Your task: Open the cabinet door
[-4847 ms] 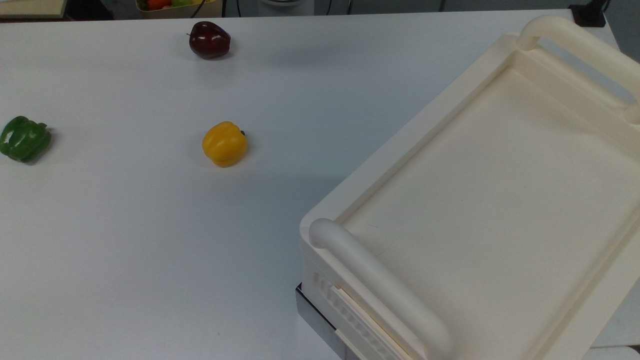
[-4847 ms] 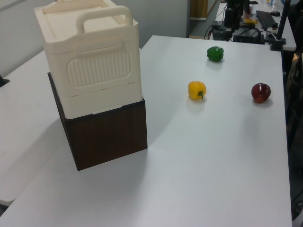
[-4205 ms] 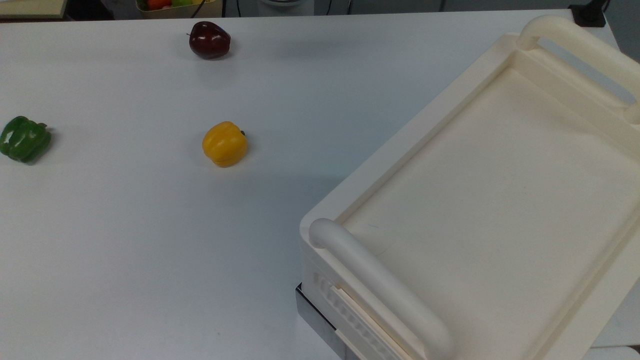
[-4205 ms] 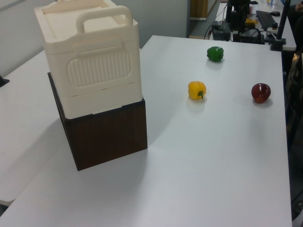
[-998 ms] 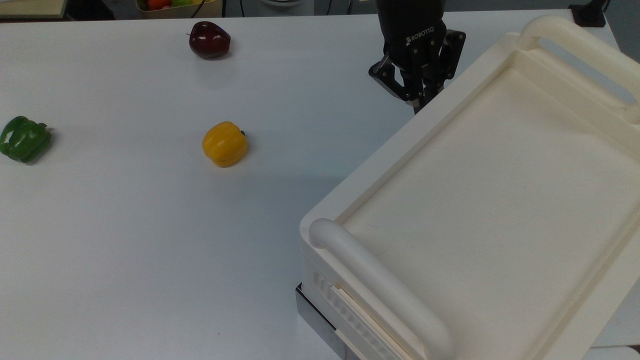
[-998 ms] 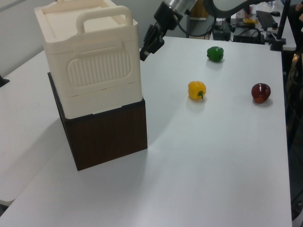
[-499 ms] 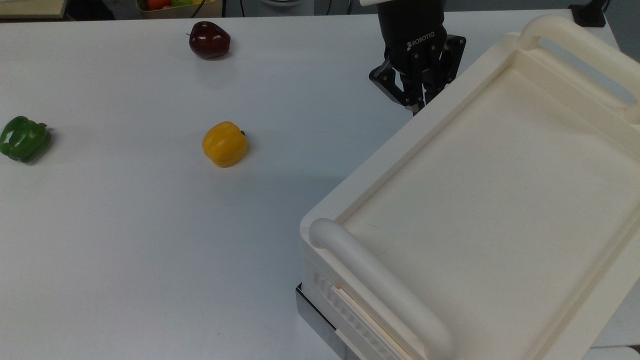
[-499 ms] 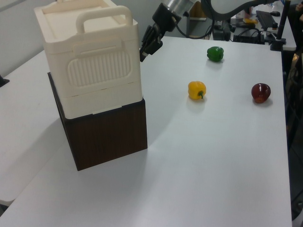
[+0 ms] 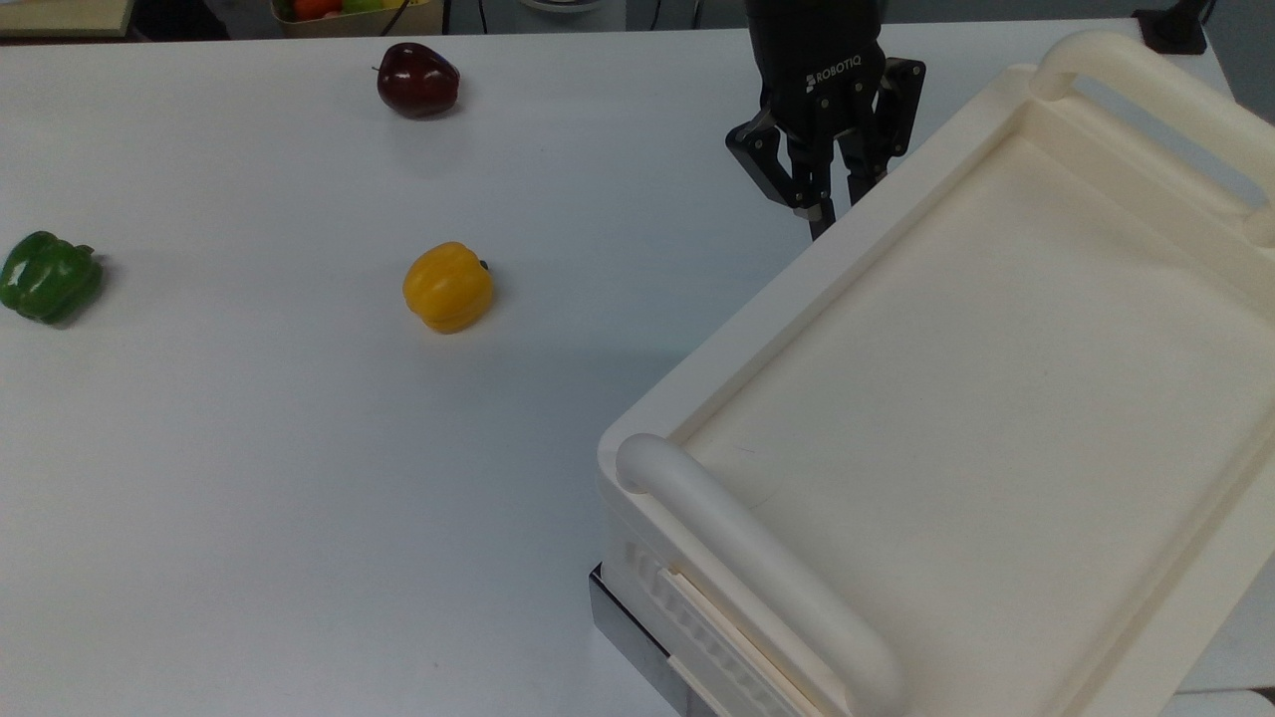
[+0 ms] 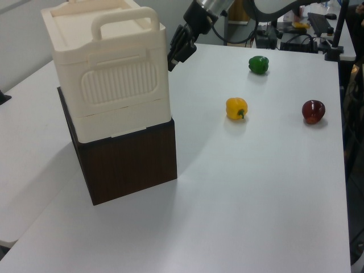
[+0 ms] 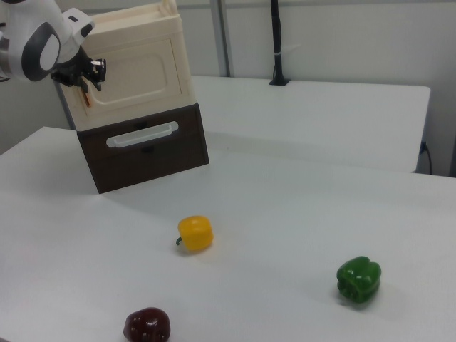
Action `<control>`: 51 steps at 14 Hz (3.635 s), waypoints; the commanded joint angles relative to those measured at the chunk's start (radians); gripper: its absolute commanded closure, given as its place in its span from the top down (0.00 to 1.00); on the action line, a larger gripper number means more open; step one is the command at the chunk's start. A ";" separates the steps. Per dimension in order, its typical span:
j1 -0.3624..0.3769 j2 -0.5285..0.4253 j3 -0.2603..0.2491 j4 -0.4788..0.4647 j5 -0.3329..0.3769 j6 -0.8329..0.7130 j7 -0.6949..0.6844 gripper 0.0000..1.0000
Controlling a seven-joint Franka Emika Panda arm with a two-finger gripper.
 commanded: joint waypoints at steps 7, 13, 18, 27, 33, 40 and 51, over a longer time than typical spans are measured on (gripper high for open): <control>0.012 -0.047 0.000 -0.005 0.023 -0.121 -0.060 0.34; 0.019 -0.016 0.000 0.008 0.021 -0.081 -0.049 0.34; 0.033 0.013 0.000 0.008 0.020 0.012 -0.046 0.34; 0.045 0.007 0.000 0.003 0.009 0.028 -0.047 0.00; 0.025 -0.070 -0.007 -0.031 0.021 -0.102 -0.047 0.00; -0.057 -0.122 -0.013 -0.037 0.018 -0.372 -0.064 0.00; -0.310 -0.185 -0.016 -0.029 -0.120 -0.715 0.044 1.00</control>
